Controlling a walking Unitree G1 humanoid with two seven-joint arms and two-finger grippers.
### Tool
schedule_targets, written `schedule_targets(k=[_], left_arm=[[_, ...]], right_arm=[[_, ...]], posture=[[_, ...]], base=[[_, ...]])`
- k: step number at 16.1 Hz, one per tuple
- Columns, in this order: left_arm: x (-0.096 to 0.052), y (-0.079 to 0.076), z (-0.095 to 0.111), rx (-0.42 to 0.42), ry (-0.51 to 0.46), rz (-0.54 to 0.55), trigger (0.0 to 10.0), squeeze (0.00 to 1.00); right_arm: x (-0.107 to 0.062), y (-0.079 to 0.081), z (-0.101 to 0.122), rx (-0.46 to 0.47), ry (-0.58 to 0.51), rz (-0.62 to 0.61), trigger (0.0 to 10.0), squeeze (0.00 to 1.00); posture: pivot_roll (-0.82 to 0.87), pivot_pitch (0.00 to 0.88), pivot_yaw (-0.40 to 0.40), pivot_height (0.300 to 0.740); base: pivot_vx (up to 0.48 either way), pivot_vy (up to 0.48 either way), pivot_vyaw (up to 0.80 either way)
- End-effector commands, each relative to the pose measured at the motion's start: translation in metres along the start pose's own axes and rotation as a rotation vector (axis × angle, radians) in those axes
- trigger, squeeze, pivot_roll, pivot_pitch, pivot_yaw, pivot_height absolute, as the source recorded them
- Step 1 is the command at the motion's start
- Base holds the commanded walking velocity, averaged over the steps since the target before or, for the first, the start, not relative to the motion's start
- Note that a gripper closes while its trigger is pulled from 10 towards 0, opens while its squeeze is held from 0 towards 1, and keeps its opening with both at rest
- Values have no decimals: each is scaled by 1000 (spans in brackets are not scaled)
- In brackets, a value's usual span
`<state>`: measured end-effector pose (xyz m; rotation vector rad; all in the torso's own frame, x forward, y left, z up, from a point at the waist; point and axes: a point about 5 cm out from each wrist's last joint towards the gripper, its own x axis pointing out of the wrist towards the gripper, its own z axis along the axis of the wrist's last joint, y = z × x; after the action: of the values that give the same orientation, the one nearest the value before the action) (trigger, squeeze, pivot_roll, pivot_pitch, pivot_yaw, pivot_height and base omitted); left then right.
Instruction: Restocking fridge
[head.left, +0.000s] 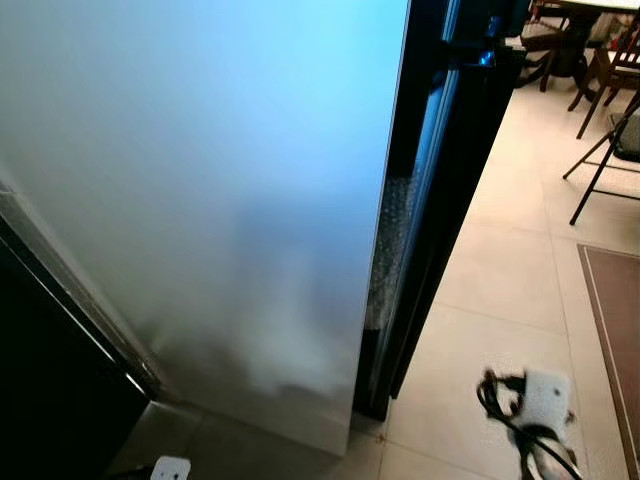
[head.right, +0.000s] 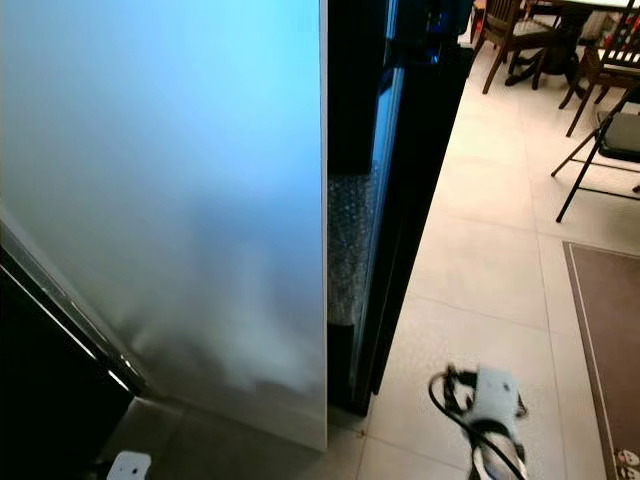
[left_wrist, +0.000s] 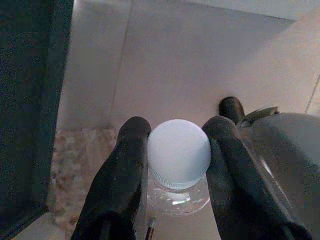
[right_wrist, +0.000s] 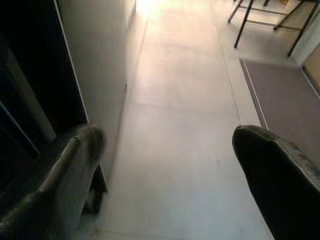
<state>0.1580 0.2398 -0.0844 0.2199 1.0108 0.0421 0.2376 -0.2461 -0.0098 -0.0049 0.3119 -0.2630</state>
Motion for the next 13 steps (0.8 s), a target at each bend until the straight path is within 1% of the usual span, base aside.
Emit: schedule_targets(k=[1,2,3,4,5,7,8,9,11,13], left_arm=[[-1,0,-4,12,21,6,10000,0],[-1,0,-4,15,20,5,10000,0],[-1,0,-4,15,18,4,10000,0],[-1,0,-4,16,17,5,10000,0],[0,0,-3,17,16,6,10000,0],[0,1,-2,10,11,10,10000,0],[0,1,-1,7,10,13,10000,0],[0,1,0,6,9,14,10000,0],[0,1,1,-1,7,14,10000,0],[1,1,2,-6,6,15,10000,0]], right_arm=[[2,14,15,19,-75,53,10000,0],[2,26,23,14,-113,92,10000,0],[1,37,31,-17,-152,131,10000,0],[1,57,38,2,-161,223,10000,0],[1,74,49,-4,-193,284,10000,0],[7,82,66,19,-224,278,10000,0],[10,84,74,25,-235,270,10000,145],[15,87,82,33,-254,267,10000,1000],[23,89,99,32,-277,225,10000,1000],[29,97,110,15,-294,254,10000,1000]], posture=[[-42,0,14,740],[-43,0,14,740],[-40,0,10,740],[-46,0,12,740],[-42,0,10,740],[-42,0,6,740],[-44,0,9,740],[-43,0,12,740],[-37,0,10,740],[-35,0,11,740]], base=[[0,0,0],[0,0,0],[0,0,0],[0,0,0],[0,0,0],[0,0,0],[0,0,0],[0,0,0],[0,0,0],[0,0,0]])
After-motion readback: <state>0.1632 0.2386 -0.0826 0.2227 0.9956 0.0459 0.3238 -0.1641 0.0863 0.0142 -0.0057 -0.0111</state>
